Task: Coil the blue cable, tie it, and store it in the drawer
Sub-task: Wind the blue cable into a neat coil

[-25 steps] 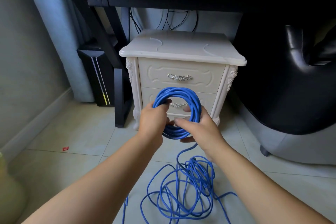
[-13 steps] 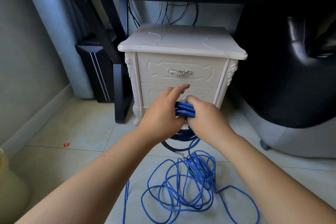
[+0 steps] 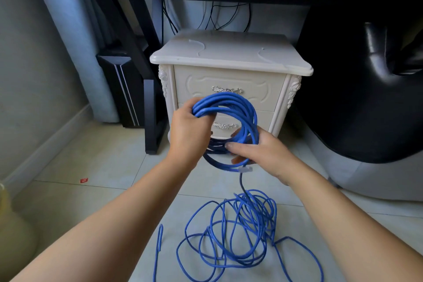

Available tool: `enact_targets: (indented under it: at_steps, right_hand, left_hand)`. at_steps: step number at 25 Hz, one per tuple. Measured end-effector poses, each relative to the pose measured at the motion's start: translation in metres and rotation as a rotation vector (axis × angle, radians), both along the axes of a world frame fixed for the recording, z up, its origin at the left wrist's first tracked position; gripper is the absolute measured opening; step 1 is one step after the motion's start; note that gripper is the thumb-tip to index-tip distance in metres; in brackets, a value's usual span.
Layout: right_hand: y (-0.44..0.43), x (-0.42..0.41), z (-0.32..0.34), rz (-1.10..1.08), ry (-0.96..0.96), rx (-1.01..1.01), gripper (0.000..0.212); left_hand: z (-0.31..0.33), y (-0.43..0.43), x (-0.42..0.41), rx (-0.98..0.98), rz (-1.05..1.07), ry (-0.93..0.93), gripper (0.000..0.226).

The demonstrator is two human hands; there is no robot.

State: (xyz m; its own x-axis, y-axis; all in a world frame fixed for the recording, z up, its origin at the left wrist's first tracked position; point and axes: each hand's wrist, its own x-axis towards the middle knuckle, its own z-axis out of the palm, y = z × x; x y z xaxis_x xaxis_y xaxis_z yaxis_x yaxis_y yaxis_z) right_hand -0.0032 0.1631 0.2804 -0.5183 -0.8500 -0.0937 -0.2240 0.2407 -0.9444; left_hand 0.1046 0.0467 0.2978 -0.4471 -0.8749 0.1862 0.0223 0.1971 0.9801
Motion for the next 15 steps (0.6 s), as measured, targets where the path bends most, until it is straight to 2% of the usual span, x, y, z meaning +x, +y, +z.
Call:
enact_targets:
  at_steps: [2,3,6,8,9,11,13,15]
  right_hand:
    - [0.0,0.006,0.0,0.039,-0.048,-0.031,0.027]
    - [-0.001,0.007,-0.001,0.046,-0.101,-0.073,0.039]
    - [-0.002,0.003,-0.003,0.125,-0.389,-0.157,0.099]
    - [-0.003,0.005,-0.005,0.191,-0.377,-0.119,0.112]
    - [-0.005,0.009,-0.007,0.168,-0.281,-0.086,0.109]
    - [-0.011,0.018,-0.009,0.0,-0.13,-0.091,0.081]
    - [-0.015,0.018,-0.009,-0.215,-0.107,-0.15,0.046]
    - [-0.015,0.011,-0.006,-0.353,-0.121,-0.177,0.026]
  left_hand:
    - [0.001,-0.002,-0.001,0.177,0.053,0.09,0.017]
    - [0.0,-0.003,-0.001,0.26,0.068,0.121,0.016]
    - [-0.003,-0.007,-0.002,0.441,0.097,0.164,0.017]
    - [-0.005,-0.006,-0.002,0.501,0.122,0.165,0.012]
    - [-0.006,-0.005,-0.002,0.525,0.139,0.162,0.01]
    - [-0.008,0.002,-0.002,0.552,0.145,0.125,0.008]
    - [-0.011,0.013,-0.002,0.543,0.049,0.078,0.01]
    - [-0.012,0.021,-0.002,0.5,-0.093,0.032,0.016]
